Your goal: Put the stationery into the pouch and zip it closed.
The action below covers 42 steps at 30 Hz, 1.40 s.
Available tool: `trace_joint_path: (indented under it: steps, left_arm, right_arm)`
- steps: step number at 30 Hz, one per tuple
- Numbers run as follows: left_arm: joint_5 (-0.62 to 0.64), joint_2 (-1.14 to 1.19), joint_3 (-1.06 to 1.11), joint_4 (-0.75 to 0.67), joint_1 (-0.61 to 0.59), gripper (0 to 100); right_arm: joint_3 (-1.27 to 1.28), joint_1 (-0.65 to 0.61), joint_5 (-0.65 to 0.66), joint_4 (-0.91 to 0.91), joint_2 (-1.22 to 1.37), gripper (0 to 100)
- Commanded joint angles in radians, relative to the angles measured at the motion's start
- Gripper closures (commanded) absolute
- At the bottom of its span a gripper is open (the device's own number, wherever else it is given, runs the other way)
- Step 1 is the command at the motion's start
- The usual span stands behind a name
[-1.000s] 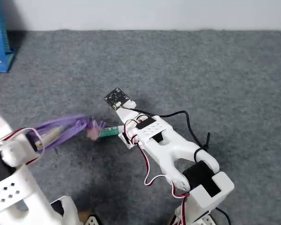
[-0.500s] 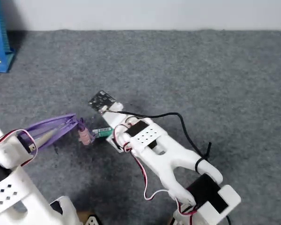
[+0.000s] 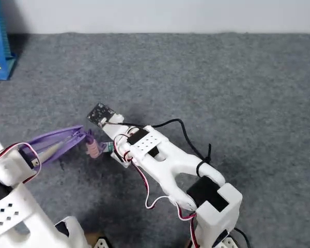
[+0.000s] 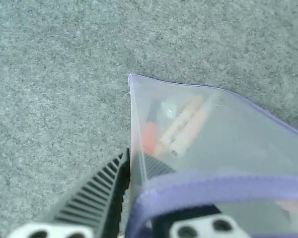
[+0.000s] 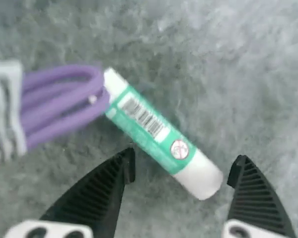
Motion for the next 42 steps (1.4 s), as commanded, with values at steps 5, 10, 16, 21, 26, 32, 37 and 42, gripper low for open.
trace_joint_path:
  steps: [5,10,16,21,26,32,37,42]
  left_arm:
    - [0.002,-0.006,-0.064,0.011,-0.006,99]
    - [0.002,-0.006,-0.064,0.011,-0.006,99]
    - [0.002,-0.006,-0.064,0.011,-0.006,99]
    - [0.002,-0.006,-0.064,0.011,-0.006,99]
    - [0.003,-0.006,-0.067,0.011,0.002,99]
    - [0.014,-0.006,-0.065,0.02,0.133,99]
    - [0.124,-0.006,-0.067,0.02,0.318,99]
    - [0.227,-0.006,-0.068,0.02,0.511,99]
  right_arm:
    - [-0.051,0.016,0.026,0.058,-0.015,97.1]
    - [-0.051,0.07,0.071,0.163,-0.015,99.0]
    - [-0.048,0.148,0.087,0.314,-0.062,99.0]
    - [-0.048,0.252,0.104,0.483,-0.182,99.0]
    - [0.046,0.352,0.207,0.545,-0.323,98.7]
    - [0.215,0.423,0.238,0.542,-0.503,92.5]
    - [0.315,0.45,0.238,0.542,-0.595,93.2]
    - [0.356,0.453,0.201,0.555,-0.645,82.5]
